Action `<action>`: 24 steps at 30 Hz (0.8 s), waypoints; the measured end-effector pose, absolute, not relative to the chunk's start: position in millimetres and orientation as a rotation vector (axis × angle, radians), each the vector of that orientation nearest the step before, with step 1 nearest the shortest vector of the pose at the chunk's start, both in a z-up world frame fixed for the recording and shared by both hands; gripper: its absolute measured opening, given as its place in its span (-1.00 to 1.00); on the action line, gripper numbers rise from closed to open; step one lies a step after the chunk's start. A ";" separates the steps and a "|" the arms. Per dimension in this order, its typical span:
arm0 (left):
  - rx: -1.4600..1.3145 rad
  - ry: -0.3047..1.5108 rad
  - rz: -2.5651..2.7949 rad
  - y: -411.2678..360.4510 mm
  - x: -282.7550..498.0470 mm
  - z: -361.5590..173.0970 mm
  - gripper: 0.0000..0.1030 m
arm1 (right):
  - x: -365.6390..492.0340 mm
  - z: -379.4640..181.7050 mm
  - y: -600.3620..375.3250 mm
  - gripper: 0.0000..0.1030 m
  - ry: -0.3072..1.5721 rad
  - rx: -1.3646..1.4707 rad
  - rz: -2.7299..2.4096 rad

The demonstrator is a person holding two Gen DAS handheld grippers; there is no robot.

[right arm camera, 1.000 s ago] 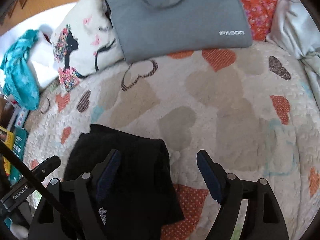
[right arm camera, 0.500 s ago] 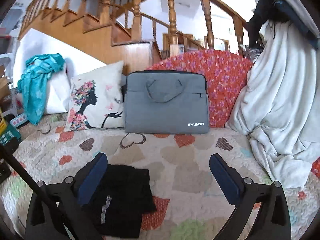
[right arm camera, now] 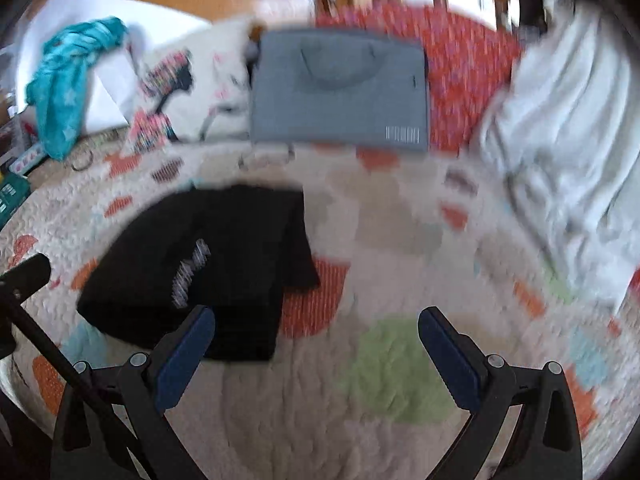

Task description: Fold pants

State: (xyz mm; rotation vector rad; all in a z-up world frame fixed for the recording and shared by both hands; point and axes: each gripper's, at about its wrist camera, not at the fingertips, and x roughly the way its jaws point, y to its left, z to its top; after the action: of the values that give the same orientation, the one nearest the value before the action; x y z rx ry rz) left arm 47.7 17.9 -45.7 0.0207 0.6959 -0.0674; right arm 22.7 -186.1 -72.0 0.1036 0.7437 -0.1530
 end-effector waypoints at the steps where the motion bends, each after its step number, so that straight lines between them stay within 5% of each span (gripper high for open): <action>1: 0.007 0.714 -0.080 17.6 49.9 -47.8 1.00 | 23.8 -75.6 -190.2 1.00 0.758 0.136 -0.149; 24: -0.053 0.835 -0.133 20.2 64.5 -63.8 1.00 | 33.0 -89.4 -177.2 1.00 0.795 0.113 -0.110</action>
State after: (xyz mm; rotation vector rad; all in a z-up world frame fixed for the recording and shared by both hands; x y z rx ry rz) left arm 64.5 20.2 -63.8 -0.0526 0.8346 -0.1331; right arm 33.0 -177.2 -89.4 0.1134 0.7947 -0.1105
